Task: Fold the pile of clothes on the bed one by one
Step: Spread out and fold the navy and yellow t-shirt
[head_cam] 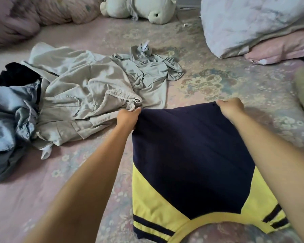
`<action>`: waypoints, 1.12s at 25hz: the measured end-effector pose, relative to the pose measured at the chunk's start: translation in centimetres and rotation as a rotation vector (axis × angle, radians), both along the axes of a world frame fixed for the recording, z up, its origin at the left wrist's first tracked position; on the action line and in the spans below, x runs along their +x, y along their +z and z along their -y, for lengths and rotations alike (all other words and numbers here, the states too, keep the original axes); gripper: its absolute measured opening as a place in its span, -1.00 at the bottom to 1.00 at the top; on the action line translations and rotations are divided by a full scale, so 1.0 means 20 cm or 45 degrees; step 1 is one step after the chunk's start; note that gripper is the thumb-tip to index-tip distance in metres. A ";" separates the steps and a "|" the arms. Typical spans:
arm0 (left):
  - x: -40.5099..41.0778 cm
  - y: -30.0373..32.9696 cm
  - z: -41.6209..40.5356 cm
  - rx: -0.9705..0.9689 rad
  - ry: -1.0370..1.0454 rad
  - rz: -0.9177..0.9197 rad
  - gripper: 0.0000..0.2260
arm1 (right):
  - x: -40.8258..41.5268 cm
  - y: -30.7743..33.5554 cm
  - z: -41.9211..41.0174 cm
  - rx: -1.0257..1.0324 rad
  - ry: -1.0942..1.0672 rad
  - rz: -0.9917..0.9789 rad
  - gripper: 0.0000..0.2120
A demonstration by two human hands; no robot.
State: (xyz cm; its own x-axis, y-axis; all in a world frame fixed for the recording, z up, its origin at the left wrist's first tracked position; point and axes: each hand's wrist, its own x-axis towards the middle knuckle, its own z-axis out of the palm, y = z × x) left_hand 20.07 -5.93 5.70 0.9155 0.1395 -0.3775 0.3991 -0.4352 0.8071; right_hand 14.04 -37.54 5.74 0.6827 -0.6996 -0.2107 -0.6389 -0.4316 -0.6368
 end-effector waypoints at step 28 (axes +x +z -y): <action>-0.54 -0.09 -0.15 0.064 0.045 0.031 -0.62 | -0.48 -0.06 0.03 -0.483 0.307 -0.076 -0.59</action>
